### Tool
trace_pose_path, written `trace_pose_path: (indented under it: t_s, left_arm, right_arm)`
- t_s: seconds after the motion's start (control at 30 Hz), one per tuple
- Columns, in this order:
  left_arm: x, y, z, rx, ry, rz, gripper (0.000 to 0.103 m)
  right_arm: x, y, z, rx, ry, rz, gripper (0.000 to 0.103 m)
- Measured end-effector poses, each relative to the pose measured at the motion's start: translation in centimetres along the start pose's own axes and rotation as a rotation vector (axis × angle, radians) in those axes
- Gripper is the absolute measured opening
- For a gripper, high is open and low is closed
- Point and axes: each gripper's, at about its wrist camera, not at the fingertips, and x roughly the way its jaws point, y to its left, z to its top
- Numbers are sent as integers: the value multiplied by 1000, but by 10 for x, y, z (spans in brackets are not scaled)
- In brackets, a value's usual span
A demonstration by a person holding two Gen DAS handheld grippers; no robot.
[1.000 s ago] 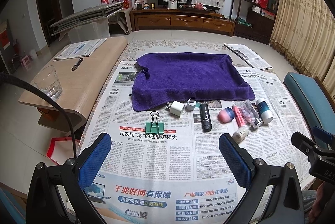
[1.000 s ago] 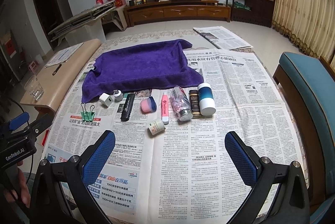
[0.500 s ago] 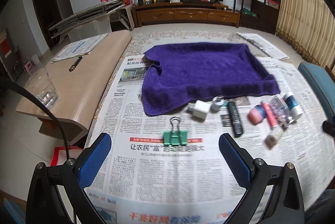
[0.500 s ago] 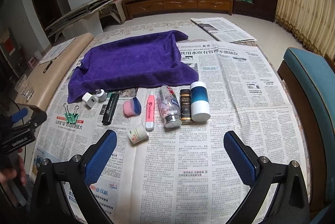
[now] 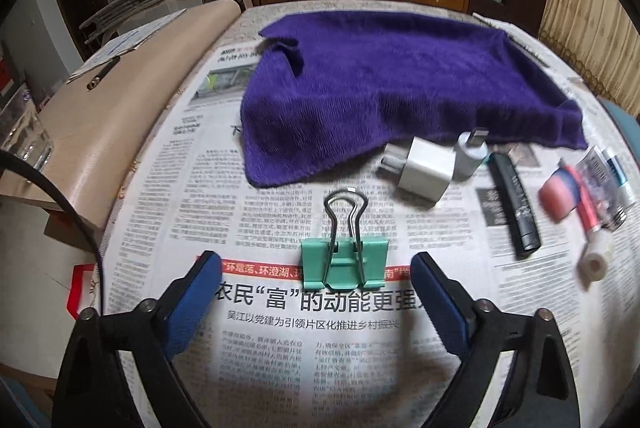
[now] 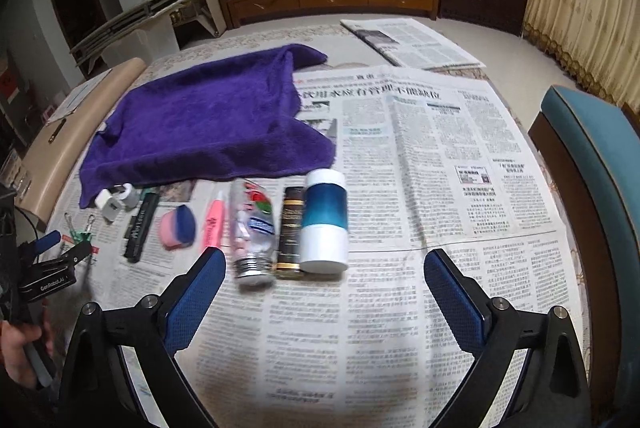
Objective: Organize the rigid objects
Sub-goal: 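Grasp the green binder clip with the left tool while the right tool grasps the blue-white container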
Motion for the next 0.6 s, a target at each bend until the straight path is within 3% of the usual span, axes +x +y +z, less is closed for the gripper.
trace_pose_path:
  t_s: [0.13,0.2,0.37,0.47,0.53,0.6]
  left_arm:
    - [1,2,-4,-20,-21,-20,88]
    - [0,2,-5,-27,-29,-33,87]
    - [-1,0,-6,-28,-48,-72,65]
    - [-1,-2,-4,-15,-54,-83,57]
    - [-1,-2,-4,-11,-60,-86,52]
    - [-1,1,-3,-13,-65,-85,47]
  right_arm:
    - [25,-17,-4,30,51,-18,81]
    - [36,-21,-4,45,77,-2,78]
    - [46,-12,9,32,55,36,78]
    - [57,-7,17,9,53,1,77]
    - [63,-7,19,2,62,-17,70]
    - [67,-9,19,2,71,-31,69]
